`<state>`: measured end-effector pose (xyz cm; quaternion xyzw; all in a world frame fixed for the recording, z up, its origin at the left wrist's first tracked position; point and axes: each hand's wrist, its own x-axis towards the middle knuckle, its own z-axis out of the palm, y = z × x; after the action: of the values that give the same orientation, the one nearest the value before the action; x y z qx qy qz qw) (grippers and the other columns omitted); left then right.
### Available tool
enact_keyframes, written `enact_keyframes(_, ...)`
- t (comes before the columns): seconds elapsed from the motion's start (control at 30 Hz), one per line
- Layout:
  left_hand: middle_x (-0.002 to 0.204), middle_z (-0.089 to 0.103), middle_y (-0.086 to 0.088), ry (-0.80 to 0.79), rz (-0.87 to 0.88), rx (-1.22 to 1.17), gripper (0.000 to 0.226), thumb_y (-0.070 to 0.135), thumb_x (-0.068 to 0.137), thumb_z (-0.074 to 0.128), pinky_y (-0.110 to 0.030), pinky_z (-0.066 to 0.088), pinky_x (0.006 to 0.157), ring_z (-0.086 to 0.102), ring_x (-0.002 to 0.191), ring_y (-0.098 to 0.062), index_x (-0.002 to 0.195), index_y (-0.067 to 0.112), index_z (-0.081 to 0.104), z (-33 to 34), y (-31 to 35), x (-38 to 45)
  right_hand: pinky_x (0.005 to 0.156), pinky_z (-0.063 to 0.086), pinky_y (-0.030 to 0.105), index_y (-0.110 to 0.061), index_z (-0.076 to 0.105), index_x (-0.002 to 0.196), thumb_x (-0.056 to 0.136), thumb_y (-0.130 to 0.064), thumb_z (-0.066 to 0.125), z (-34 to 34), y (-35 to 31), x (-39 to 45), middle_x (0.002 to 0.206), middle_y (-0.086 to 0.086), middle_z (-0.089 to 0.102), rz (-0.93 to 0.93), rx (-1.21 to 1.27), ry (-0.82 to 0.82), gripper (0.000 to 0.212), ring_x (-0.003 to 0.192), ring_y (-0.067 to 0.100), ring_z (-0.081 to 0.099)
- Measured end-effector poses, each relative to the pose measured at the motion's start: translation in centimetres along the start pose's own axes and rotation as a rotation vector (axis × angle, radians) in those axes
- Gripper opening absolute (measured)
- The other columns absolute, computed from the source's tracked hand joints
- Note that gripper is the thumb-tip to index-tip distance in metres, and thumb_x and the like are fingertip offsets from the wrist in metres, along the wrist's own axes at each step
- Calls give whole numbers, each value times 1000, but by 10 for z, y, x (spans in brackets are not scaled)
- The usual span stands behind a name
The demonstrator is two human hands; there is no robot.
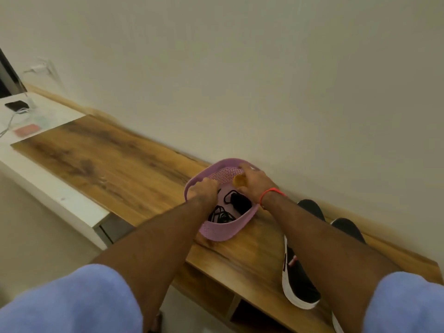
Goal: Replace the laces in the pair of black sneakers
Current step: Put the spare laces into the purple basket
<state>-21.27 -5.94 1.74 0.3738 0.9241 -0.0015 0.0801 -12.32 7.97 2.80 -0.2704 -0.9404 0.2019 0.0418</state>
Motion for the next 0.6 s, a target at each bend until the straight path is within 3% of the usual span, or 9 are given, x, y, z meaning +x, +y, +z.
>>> enact_keyframes(0.3,134,53,-13,-99,2,61,36,12,102,50,-42,54,92,60,121,-33,138,8,49,20,-7,14,98,45,38,-23,32,153,100,-19,40,27,-8,43,141,16,53,33,-168,-147,53,120,35,56)
enact_keyframes(0.4,132,54,-12,-89,-11,24,35,13,102,52,-43,54,88,61,119,-33,136,8,51,17,-5,14,95,45,37,-23,39,149,102,-24,40,29,-13,53,141,14,54,55,-188,-162,48,114,32,57)
enact_keyframes(0.5,126,58,-12,-88,-5,-51,35,12,99,58,-43,58,89,64,112,-31,134,8,53,14,-8,14,104,40,44,-13,38,150,99,-24,53,29,-22,59,147,18,45,50,-215,-193,54,130,38,47)
enact_keyframes(0.6,122,60,-11,-56,8,-96,33,9,97,61,-42,58,83,66,108,-31,129,8,56,5,-10,8,98,44,40,-18,48,143,102,-31,44,33,-24,56,140,13,54,1,-242,-180,43,117,33,55)
